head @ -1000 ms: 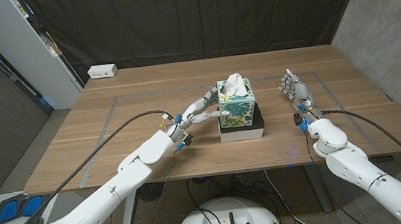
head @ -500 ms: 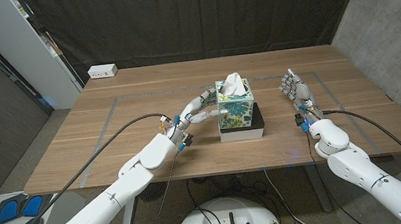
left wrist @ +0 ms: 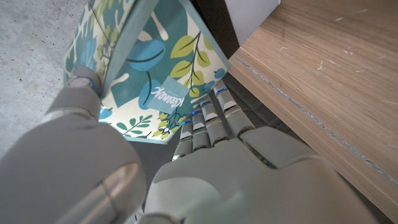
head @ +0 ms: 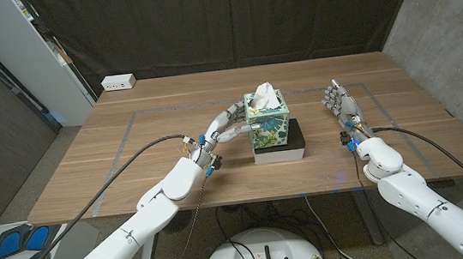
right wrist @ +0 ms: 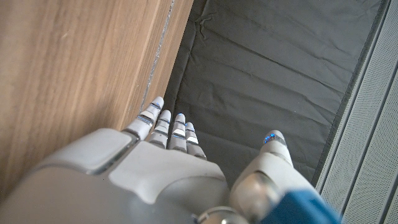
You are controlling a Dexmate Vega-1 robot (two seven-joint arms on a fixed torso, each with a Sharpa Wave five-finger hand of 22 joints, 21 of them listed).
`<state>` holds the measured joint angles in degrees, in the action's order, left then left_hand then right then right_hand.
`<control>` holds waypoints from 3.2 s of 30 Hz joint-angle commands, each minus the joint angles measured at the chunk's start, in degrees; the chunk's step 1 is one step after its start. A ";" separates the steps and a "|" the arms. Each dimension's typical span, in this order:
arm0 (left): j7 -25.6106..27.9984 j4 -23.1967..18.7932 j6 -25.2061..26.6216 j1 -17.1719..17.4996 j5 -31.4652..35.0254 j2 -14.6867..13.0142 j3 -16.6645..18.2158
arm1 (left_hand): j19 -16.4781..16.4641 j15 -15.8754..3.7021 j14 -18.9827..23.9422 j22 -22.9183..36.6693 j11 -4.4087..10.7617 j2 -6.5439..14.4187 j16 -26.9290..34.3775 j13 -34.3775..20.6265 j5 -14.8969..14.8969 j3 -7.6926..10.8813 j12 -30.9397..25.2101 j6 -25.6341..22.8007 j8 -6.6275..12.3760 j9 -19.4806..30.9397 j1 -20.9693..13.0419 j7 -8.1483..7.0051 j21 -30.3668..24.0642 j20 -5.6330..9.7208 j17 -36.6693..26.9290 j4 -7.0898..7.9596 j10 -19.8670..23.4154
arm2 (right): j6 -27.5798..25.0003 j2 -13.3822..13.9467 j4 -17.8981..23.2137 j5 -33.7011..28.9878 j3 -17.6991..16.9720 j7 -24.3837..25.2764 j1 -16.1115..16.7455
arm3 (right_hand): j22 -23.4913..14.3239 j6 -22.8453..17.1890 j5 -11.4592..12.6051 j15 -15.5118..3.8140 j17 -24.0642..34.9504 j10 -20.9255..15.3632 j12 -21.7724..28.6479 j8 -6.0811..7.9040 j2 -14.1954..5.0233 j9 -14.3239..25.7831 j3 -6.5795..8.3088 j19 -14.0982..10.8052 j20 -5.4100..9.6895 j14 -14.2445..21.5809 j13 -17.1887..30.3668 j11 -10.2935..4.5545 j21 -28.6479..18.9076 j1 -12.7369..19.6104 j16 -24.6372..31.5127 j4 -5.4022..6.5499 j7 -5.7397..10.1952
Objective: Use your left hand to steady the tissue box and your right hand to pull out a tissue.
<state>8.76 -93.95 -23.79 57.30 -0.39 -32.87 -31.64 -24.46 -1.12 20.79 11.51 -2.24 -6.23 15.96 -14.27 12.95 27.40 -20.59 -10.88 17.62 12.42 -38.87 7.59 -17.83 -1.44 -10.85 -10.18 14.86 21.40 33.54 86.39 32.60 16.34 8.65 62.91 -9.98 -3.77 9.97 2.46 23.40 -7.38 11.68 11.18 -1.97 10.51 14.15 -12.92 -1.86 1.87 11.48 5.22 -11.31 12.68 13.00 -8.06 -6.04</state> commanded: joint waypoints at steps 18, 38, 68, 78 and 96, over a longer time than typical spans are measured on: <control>0.94 -5.39 0.49 1.45 -0.02 -2.10 1.87 | -0.07 0.32 0.14 -0.04 -0.68 4.95 -0.21 -0.71 0.28 -0.05 -0.20 -0.46 0.25 0.34 -6.16 2.69 -0.13 -0.39 -0.17 0.25 -0.07 | 0.01 0.43 1.54 -0.48 -0.39 0.67 0.49 | -0.19 -0.15 0.08 0.45 -0.02 -0.09 -0.07 0.05 0.04 0.22 -0.12 -0.22 -0.42 -0.02 -0.02 0.13 -0.06 0.57 -0.09 -0.06 0.00; 1.36 -15.08 7.71 3.39 -0.49 -4.85 5.17 | -1.55 -0.21 1.75 -0.02 -0.61 5.25 0.09 -1.25 0.45 -0.32 -0.52 -1.20 0.29 0.55 -7.20 2.53 -0.73 -0.02 -0.19 0.18 0.92 | -1.48 1.36 3.96 -0.76 -0.71 1.06 0.78 | -0.19 -0.17 0.09 0.34 -0.05 -0.20 -0.02 0.07 -0.03 0.21 -0.11 -0.27 -0.37 -0.03 -0.02 -0.01 -0.11 0.54 -0.08 -0.06 -0.08; 0.32 -14.77 8.06 2.44 -1.73 -5.03 4.88 | -1.09 0.07 1.26 -0.13 -0.58 5.20 -0.56 -1.75 0.57 -1.02 -0.21 -1.22 0.00 0.76 -7.73 2.57 -0.48 0.45 -0.12 0.35 0.57 | -0.51 2.32 8.39 -0.31 -2.08 1.96 6.16 | -0.18 -0.76 0.11 -0.07 -0.06 -0.55 0.07 0.27 -0.13 0.22 -0.06 -1.66 0.68 1.09 -0.02 -0.10 -0.55 0.61 0.37 -0.12 -0.80; 0.32 -14.23 7.89 2.47 -1.98 -5.00 4.85 | -1.08 0.17 1.20 -0.14 -0.52 5.46 -0.67 -1.86 0.60 -1.11 -0.19 -1.26 -0.05 0.80 -7.84 2.57 -0.46 0.38 -0.14 0.44 0.62 | 0.86 2.50 9.50 -0.59 -3.26 3.06 9.66 | -0.18 -0.72 0.11 -0.02 -0.05 -0.55 0.06 0.23 -0.13 0.22 -0.07 -1.72 0.62 1.04 -0.02 0.00 -0.52 0.60 0.35 -0.13 -0.87; 0.55 -13.98 7.06 2.52 -2.24 -4.79 4.84 | -1.04 0.18 1.25 -0.16 -0.66 6.10 -0.84 -2.10 0.74 -1.05 -0.04 -1.17 -0.23 0.88 -8.61 2.65 -0.42 0.26 -0.14 0.30 0.49 | 5.91 1.78 12.20 -2.58 -4.74 3.53 15.72 | -0.18 -1.31 0.11 0.28 -0.02 -1.03 0.20 0.40 -0.20 0.22 -0.10 -1.86 0.43 1.49 0.00 -0.04 -0.48 0.50 0.51 -0.07 -0.95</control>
<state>9.23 -108.29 -15.69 59.80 -2.29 -37.86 -26.75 -25.34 -1.00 21.91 11.08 -2.77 -7.12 15.24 -16.13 13.36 26.25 -20.58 -11.76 17.44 13.21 -40.96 7.88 -18.25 -1.37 -10.78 -9.74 15.55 24.85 35.68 97.12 31.20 12.43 11.59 75.11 -9.98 -4.61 9.97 2.66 23.40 -8.01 11.68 11.18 -1.98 10.51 14.15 -14.37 -1.23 2.70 11.48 5.01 -11.75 12.69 13.00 -8.06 -6.88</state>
